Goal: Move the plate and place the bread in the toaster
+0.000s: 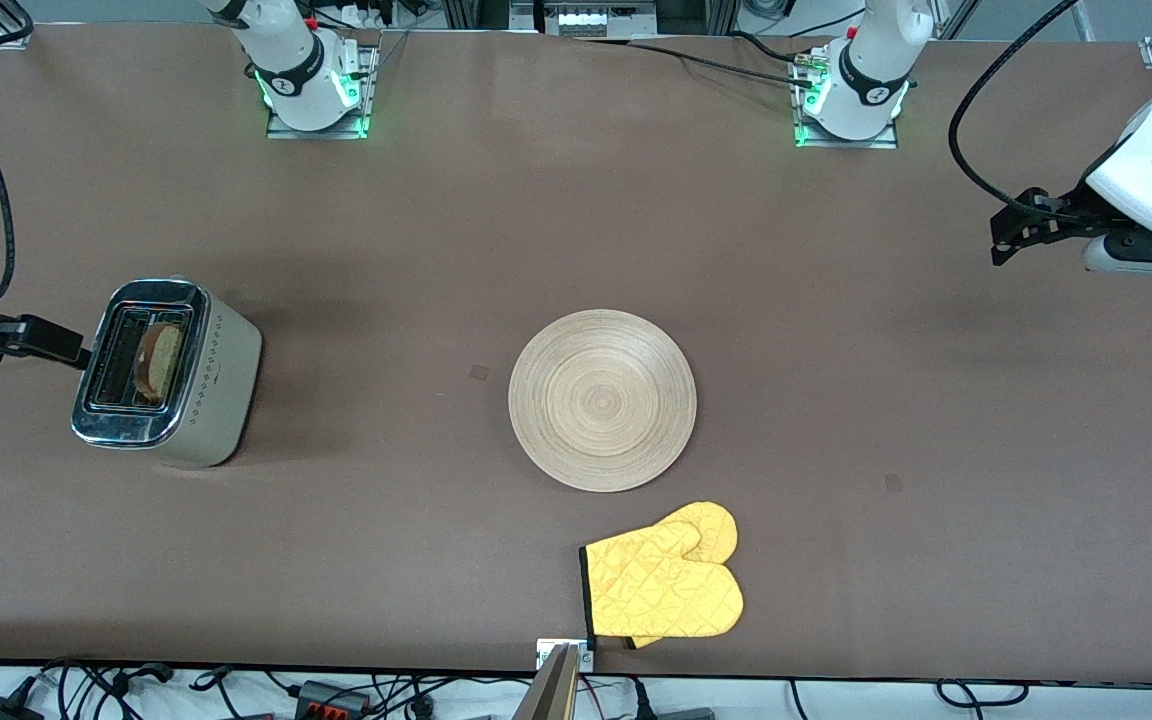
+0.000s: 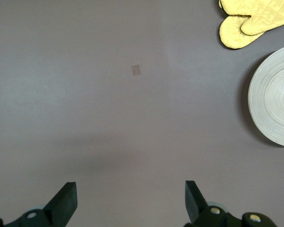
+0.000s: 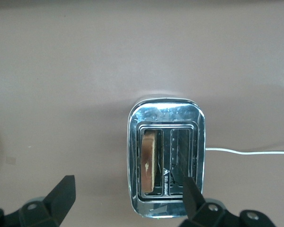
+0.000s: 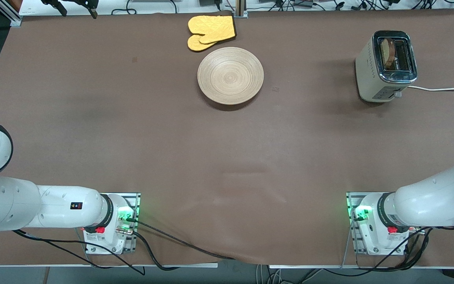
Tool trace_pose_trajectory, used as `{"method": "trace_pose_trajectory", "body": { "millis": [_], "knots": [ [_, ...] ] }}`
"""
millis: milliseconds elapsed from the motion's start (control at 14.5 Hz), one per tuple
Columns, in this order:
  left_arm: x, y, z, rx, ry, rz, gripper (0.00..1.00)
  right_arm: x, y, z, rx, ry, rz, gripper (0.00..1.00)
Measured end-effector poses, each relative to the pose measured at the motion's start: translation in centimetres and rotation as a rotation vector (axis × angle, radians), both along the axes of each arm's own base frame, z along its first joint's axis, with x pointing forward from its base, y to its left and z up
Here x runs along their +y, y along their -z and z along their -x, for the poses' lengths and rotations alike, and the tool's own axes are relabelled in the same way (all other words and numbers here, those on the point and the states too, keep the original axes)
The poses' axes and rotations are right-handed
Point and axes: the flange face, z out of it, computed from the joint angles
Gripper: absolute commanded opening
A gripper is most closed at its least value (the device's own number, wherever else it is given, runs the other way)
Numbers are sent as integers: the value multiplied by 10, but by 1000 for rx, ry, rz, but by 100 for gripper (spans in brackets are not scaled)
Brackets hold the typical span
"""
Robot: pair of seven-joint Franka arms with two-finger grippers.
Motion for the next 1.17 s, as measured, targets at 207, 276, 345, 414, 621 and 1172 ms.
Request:
{"method": "trace_pose_trajectory", "body": {
  "millis": [207, 276, 345, 414, 621, 1172],
  "knots": [
    [0, 0, 0, 0, 0, 0, 100, -1, 9, 14, 18, 1, -5, 100],
    [0, 0, 0, 0, 0, 0, 100, -1, 15, 20, 17, 2, -6, 100],
    [0, 0, 0, 0, 0, 0, 100, -2, 20, 26, 16, 2, -7, 100],
    [0, 0, 0, 0, 0, 0, 100, -2, 24, 33, 15, 3, -8, 100],
    [0, 0, 0, 0, 0, 0, 100, -3, 28, 51, 20, 2, -7, 100],
    [0, 0, 0, 0, 0, 0, 100, -2, -3, 72, -4, -18, -10, 100]
  ]
}}
